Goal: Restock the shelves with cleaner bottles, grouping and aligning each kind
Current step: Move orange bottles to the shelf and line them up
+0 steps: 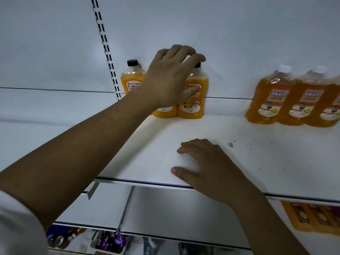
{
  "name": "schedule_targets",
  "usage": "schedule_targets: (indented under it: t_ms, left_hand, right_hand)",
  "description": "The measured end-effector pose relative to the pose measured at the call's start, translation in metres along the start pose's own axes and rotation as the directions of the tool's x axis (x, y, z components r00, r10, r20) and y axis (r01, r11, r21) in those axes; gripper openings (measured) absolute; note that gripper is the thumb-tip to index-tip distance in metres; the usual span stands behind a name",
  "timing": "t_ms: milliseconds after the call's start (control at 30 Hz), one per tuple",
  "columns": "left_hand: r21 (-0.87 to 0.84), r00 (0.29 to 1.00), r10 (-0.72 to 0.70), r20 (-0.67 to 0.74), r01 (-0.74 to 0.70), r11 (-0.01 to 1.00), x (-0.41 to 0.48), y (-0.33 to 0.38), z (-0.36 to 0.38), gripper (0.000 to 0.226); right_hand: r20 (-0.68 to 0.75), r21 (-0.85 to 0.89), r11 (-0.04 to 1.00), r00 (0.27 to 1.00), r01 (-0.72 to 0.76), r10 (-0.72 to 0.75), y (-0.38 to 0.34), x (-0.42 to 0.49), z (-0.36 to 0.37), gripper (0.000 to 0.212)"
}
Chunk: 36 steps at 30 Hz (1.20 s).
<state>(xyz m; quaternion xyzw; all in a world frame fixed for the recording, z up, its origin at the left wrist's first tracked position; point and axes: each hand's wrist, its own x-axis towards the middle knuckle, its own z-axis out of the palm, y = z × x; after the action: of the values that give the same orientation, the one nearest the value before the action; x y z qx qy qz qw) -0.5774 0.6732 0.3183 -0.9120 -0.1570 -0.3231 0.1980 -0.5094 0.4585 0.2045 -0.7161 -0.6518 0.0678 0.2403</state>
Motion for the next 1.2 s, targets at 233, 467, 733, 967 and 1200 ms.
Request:
schedule_targets:
  t_ms: [233, 467, 733, 967, 1200]
  left_hand:
    - [0.037, 0.999, 0.02, 0.047, -0.021, 0.999, -0.03, 0.017, -0.026, 0.063]
    - [-0.016, 0.991, 0.034, 0.132, -0.032, 0.999, -0.077, 0.048, -0.049, 0.059]
    - [-0.24, 0.967, 0.131, 0.22, -0.077, 0.968, -0.127, 0.111, -0.053, 0.059]
    - [-0.475, 0.961, 0.181, 0.207, -0.063, 0.878, -0.155, 0.205, -0.047, 0.06]
    - [-0.581, 0.95, 0.216, 0.226, -0.047, 0.812, -0.147, 0.322, -0.041, 0.057]
  right_hand:
    - [-0.019, -0.019, 0.997, 0.997, 0.071, -0.071, 0.005, 0.0, 0.004, 0.054]
    - [-0.062, -0.027, 0.998, 0.996, 0.064, -0.065, 0.006, -0.013, -0.01, 0.054]
    - [-0.166, -0.094, 0.99, 0.982, -0.109, 0.093, 0.038, -0.11, -0.052, 0.045]
    - [-0.342, -0.161, 0.96, 0.925, -0.231, 0.166, 0.062, -0.229, -0.072, 0.043]
    - [-0.345, -0.136, 0.902, 0.873, -0.409, 0.344, 0.112, -0.338, -0.091, 0.05]
